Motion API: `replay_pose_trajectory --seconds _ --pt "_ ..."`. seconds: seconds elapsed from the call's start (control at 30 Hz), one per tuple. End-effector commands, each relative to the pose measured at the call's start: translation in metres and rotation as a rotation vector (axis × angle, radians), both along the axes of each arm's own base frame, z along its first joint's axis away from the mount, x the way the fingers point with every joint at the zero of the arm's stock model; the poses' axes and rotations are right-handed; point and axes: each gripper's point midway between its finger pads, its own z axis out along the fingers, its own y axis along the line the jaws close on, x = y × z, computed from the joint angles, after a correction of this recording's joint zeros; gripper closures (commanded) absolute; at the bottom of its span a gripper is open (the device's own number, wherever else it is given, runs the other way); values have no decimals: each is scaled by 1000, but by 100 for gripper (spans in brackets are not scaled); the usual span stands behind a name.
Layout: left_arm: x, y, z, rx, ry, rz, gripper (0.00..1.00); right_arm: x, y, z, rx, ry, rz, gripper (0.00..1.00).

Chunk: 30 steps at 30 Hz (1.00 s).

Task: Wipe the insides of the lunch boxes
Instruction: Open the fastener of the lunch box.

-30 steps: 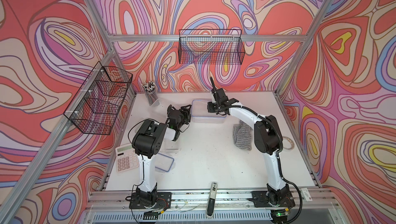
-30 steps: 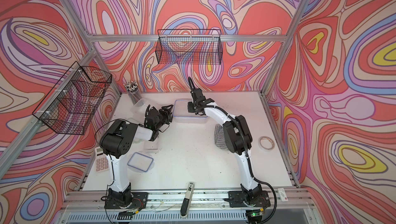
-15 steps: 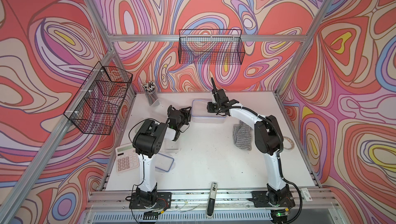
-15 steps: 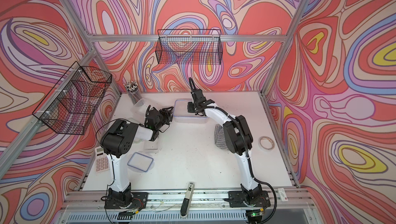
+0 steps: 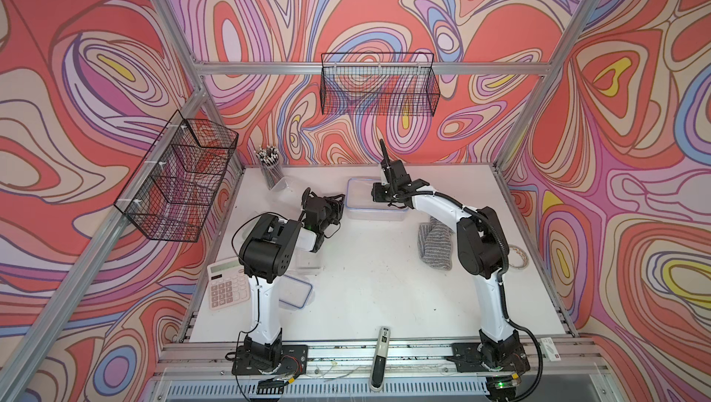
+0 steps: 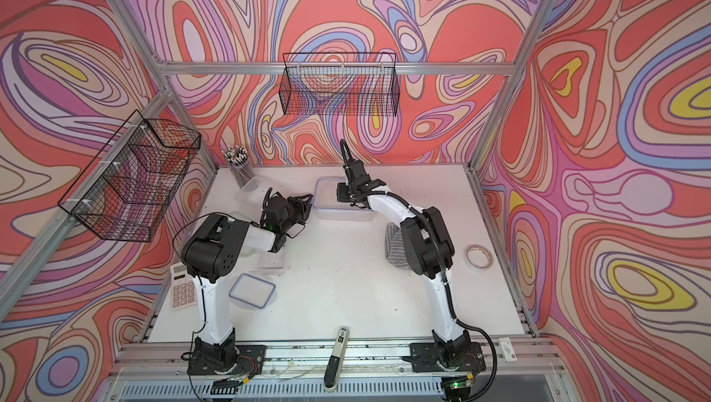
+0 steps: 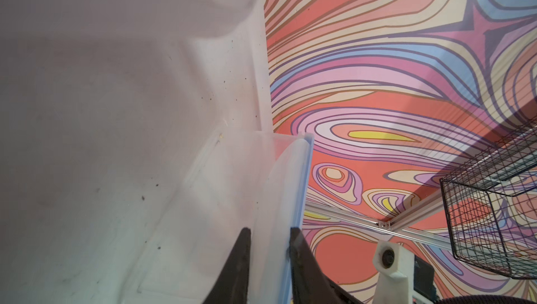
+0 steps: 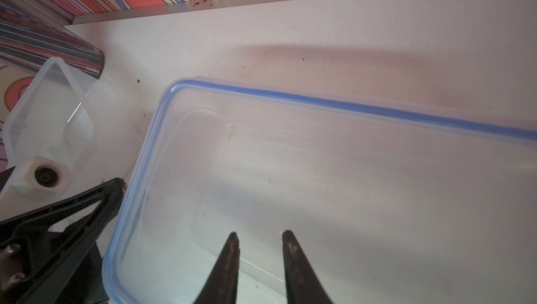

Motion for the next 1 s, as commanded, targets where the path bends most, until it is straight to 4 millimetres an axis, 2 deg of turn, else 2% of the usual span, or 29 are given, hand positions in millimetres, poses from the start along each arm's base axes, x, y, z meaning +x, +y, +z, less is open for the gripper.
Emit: replay_pose_trajectory --seconds 0.0,0.23,0.4,0.5,0.57,0.7,0.83,0.97 --pt "4 -24 57 -40 -171 -75 79 -61 -27 -106 -152 344 -2 73" --pt "1 -21 63 2 -186 -68 86 -62 -27 -106 -153 347 -5 74" --pt "-2 -18 67 90 -187 -72 85 -59 -26 -99 -145 332 -5 74" --pt "-3 -18 63 117 -167 -80 73 -55 -23 -94 -136 321 -4 74" --pt "-4 -19 56 122 -141 -93 60 -52 -21 -89 -127 313 0 74" --pt "-3 -22 51 123 -106 -132 40 -44 -5 -68 -70 289 49 73" --pt "-4 -17 49 170 -72 -148 30 -26 8 -27 -27 214 86 65" --pt "-7 -8 45 244 -22 -161 26 -9 16 17 38 134 116 55"
